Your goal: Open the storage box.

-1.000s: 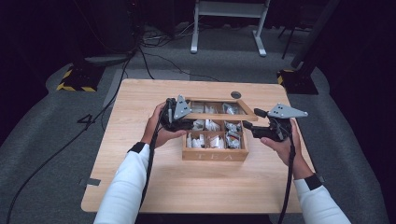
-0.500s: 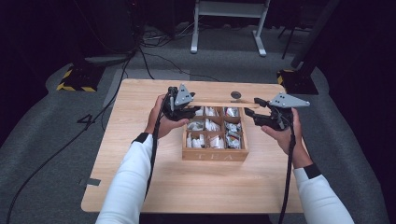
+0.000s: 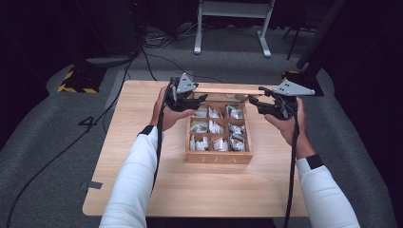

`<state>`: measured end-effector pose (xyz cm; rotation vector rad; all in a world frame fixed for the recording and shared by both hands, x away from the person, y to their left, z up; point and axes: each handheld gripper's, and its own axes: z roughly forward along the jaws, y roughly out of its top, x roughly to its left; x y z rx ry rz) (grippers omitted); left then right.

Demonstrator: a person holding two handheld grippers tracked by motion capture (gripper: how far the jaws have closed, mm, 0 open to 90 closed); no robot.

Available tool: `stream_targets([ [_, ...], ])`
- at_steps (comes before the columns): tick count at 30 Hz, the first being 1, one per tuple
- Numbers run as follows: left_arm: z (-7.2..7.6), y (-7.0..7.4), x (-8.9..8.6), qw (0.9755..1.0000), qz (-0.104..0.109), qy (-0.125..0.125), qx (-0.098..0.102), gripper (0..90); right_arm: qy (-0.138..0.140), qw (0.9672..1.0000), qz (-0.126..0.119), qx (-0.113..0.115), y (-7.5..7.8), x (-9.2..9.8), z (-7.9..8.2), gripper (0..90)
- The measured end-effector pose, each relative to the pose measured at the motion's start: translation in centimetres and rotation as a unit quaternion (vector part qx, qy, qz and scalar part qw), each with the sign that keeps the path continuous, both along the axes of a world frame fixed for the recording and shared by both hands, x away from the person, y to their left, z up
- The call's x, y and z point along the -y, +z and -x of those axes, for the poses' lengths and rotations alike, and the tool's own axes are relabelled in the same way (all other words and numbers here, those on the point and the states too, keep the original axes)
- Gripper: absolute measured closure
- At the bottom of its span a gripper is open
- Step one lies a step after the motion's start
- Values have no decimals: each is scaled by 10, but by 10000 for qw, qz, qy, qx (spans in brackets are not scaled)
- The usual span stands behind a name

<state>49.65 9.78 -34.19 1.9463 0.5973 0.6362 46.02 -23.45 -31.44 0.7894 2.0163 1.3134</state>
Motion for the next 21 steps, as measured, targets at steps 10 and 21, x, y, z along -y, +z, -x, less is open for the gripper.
stream_targets([
  [10, -15, 4, 2, 9997, -173, 146, 44, 458, -139, 9998, -19, -112, 12, -2, -15, 493],
  [21, -28, 3, 2, 9993, 101, 339, 136, 421, -284, 9991, -238, -193, 20, -4, -34, 493],
])
